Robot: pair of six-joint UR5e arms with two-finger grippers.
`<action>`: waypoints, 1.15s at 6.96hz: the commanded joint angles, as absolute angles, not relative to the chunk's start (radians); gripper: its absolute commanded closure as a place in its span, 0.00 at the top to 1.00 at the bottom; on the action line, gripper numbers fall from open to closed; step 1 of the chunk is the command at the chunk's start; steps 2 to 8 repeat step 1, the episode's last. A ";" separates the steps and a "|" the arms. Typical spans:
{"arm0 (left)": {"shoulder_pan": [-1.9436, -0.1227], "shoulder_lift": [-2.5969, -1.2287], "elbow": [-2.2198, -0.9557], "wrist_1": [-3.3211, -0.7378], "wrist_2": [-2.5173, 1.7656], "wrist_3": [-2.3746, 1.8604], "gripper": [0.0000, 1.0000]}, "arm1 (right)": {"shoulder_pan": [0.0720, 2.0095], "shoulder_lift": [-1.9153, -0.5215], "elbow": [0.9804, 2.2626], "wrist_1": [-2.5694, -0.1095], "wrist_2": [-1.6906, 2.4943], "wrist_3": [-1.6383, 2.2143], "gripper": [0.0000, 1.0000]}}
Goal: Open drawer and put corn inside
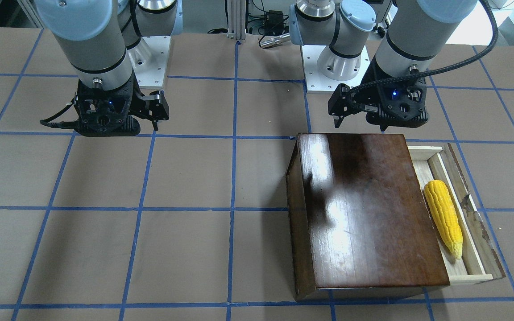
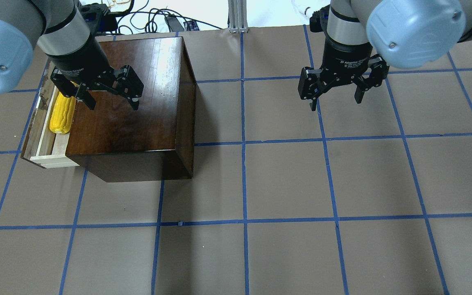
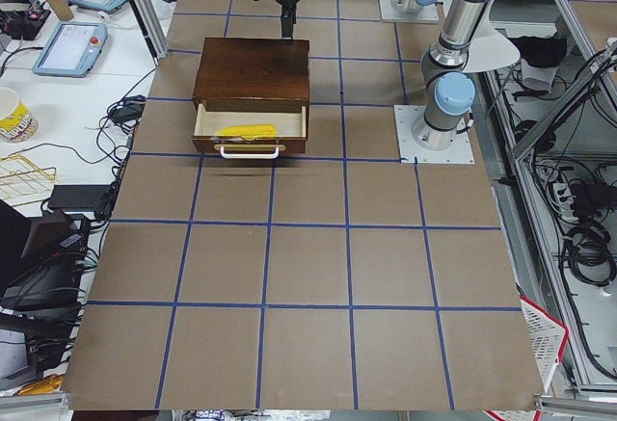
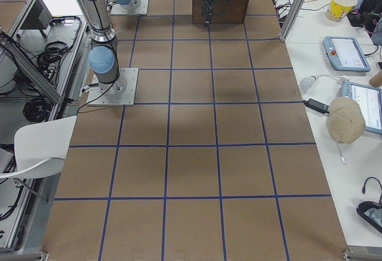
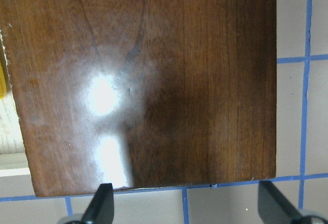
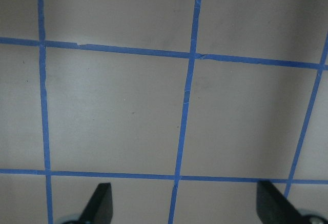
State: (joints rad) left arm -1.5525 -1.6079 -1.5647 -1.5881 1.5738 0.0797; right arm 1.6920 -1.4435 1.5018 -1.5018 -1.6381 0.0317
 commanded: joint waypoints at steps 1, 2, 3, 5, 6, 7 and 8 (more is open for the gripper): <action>-1.552 -1.611 -1.565 -1.589 1.578 0.080 1.00 | 1.692 -1.443 1.502 -1.502 -1.638 0.032 1.00; -1.552 -1.611 -1.565 -1.589 1.578 0.080 1.00 | 1.692 -1.443 1.502 -1.502 -1.638 0.032 1.00; -1.552 -1.611 -1.565 -1.589 1.578 0.080 1.00 | 1.692 -1.443 1.502 -1.502 -1.638 0.032 1.00; -1.552 -1.611 -1.565 -1.589 1.578 0.080 1.00 | 1.692 -1.443 1.502 -1.502 -1.638 0.032 1.00; -1.552 -1.611 -1.565 -1.589 1.578 0.080 1.00 | 1.692 -1.443 1.502 -1.502 -1.638 0.032 1.00; -1.552 -1.611 -1.565 -1.589 1.578 0.080 1.00 | 1.692 -1.443 1.502 -1.502 -1.638 0.032 1.00; -1.552 -1.611 -1.565 -1.589 1.578 0.080 1.00 | 1.692 -1.443 1.502 -1.502 -1.638 0.032 1.00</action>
